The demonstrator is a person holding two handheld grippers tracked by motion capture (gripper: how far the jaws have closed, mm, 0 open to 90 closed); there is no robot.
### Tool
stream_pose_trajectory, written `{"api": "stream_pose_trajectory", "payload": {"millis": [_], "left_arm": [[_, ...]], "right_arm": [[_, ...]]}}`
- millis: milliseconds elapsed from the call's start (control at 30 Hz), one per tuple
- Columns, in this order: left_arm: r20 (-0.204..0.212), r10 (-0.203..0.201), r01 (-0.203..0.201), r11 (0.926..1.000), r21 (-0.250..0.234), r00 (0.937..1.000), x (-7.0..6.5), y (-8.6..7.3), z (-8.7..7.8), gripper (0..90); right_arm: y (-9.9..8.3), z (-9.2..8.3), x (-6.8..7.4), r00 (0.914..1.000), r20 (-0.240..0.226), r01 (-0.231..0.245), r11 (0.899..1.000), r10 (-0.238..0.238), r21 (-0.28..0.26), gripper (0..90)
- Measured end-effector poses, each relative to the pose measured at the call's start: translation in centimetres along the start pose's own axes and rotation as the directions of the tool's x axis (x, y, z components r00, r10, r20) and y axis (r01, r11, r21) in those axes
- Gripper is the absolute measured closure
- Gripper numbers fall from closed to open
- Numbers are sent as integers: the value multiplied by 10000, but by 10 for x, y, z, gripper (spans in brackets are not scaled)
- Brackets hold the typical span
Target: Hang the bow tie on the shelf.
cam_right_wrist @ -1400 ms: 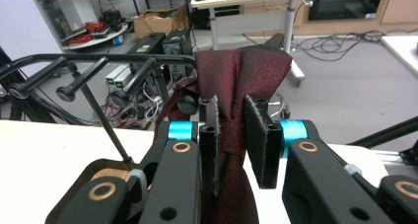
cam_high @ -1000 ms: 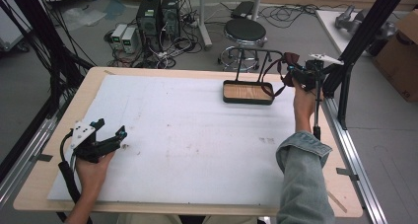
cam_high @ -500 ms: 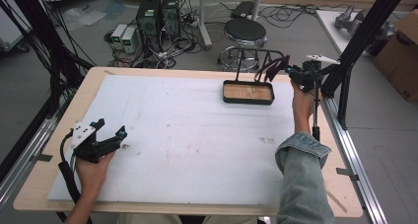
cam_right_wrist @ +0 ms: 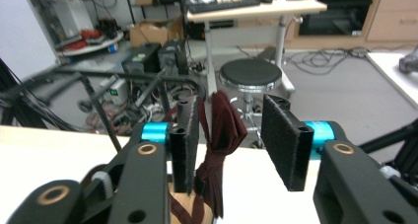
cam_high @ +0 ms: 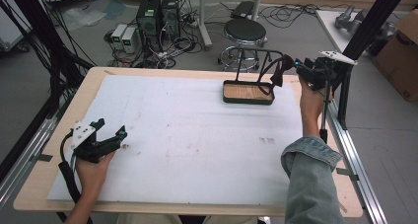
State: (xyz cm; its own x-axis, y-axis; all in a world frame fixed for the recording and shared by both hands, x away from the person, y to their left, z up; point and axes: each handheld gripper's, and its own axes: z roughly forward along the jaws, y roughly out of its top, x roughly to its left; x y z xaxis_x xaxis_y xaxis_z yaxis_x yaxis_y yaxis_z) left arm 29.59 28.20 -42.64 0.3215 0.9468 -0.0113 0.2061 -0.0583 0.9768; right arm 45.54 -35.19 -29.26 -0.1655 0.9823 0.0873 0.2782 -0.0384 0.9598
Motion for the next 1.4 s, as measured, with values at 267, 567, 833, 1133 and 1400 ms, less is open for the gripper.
{"api": "stream_pose_trajectory", "payload": {"millis": [267,567,833,1133,1400], "left_arm": [[64,27,-27,10000,-29,10000,-2,1,4,193],[131,35,-35,10000,-3,9999,-3,1,7,193],[144,18,-17,10000,-2,9999,-5,2,8,193],[171,24,-23,10000,-41,9999,-6,3,7,193],[134,24,-23,10000,-46,9999,-5,3,5,192]], "right_arm": [[12,-27,-3,9990,-382,-258,9974,233,-678,485],[24,-59,-6,9959,-870,-351,9907,238,-1312,379],[25,-84,3,9927,-1208,-269,9814,38,-1903,265],[22,-114,28,9892,-1351,226,9694,-572,-2444,185],[13,-138,46,9839,-1478,554,9570,-1009,-2847,143]]}}
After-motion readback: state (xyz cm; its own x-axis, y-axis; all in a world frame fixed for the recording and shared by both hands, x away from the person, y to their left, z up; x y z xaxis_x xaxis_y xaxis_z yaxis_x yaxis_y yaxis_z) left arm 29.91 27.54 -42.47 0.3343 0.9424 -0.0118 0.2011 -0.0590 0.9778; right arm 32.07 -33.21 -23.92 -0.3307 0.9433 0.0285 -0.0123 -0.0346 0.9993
